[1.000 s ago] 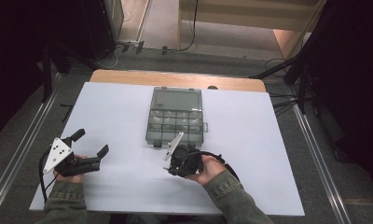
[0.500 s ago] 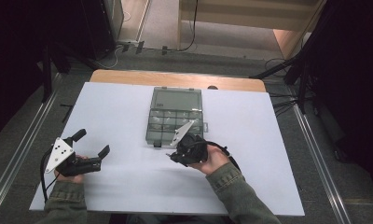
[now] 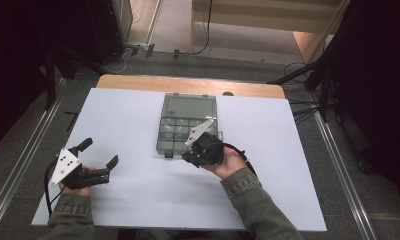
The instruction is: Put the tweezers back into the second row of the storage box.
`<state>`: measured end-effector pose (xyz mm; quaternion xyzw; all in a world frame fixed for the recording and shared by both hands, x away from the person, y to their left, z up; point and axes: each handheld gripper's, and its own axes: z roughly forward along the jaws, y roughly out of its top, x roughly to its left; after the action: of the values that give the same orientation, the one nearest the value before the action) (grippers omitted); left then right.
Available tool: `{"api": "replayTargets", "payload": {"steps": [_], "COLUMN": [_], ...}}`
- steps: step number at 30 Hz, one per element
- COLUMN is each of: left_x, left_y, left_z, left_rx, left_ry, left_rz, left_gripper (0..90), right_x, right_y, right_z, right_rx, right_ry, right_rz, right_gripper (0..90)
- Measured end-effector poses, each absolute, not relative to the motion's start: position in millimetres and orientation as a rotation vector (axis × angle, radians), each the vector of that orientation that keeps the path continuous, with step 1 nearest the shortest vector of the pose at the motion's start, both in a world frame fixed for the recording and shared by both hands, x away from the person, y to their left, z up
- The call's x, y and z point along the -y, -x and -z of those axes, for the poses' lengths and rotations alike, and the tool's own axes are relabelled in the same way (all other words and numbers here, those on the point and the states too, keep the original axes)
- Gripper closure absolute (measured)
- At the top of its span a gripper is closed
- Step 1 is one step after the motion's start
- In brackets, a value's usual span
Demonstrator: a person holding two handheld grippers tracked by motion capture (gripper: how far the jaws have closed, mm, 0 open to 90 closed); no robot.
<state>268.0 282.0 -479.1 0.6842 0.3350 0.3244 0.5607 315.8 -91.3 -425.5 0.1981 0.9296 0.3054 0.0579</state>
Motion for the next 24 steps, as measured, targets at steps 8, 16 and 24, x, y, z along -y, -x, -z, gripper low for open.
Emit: {"api": "replayTargets", "payload": {"steps": [8,16,24], "left_x": [-282,-282,-282], "left_y": [-268,-269,-269], "left_z": [479,479,479], "left_rx": [-0.792,-0.791,-0.79], "left_ry": [-1.599,-1.593,-1.589], "left_rz": [-0.759,-0.75,-0.746], "left_gripper": [0.0,0.0,0.0], "right_x": [93,89,77], "right_y": [-325,-337,-360], "right_z": [414,407,413], "right_rx": [-2.758,-2.727,-2.727], "right_ry": [-0.603,-0.619,-0.613], "right_rz": [-0.952,-0.926,-0.805], "right_gripper": [85.5,85.6,85.5]}}
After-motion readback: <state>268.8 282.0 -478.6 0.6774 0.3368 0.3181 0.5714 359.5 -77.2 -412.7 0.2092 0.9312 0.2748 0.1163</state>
